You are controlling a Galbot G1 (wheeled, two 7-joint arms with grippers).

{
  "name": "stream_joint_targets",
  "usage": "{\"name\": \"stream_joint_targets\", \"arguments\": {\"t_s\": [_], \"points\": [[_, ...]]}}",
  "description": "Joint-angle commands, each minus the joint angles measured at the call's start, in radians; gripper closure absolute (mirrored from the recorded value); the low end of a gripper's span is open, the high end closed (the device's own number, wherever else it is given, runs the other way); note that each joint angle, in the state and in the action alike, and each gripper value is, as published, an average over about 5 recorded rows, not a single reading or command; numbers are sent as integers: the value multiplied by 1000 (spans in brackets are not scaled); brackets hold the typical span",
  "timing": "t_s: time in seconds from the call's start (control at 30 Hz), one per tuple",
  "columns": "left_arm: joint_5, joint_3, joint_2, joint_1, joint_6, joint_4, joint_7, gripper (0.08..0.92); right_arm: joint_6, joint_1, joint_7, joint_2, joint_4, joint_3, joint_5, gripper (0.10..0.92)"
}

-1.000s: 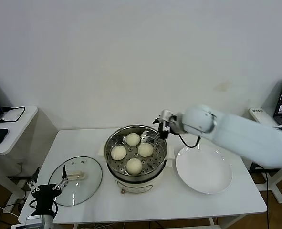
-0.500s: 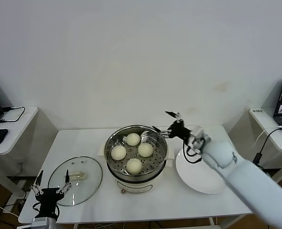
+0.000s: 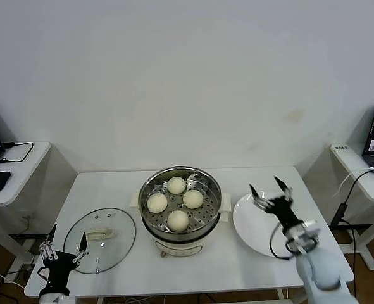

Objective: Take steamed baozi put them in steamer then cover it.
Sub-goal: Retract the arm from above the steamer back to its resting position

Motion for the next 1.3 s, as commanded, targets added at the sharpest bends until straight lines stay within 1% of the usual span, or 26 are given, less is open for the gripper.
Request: {"name": "stream_joint_targets", "arguments": {"t_s": [0.03, 0.13, 0.27, 0.57, 0.8, 0.97, 1.3], "points": [[757, -63, 48, 40, -47, 92, 29, 177, 65, -295, 17, 195, 13, 272, -84, 203], [824, -55, 48, 1, -52, 132, 26, 177, 73, -298, 22, 198, -2, 284, -88, 203], [874, -20, 54, -79, -54, 202, 35, 177, 86, -298, 27, 208, -28, 286, -102, 203], [871, 63, 73, -209, -48, 307, 64, 177, 96, -302, 33, 230, -37, 288, -123, 203], [851, 85, 86, -313, -43, 380, 73, 177, 99, -313, 33, 247, -23, 289, -142, 203], [828, 97, 99, -355, -41, 419, 81, 177, 104, -319, 33, 251, -24, 299, -151, 203], [797, 107, 92, -409, -33, 484, 77, 177, 111, -320, 31, 256, -33, 303, -167, 203]]}}
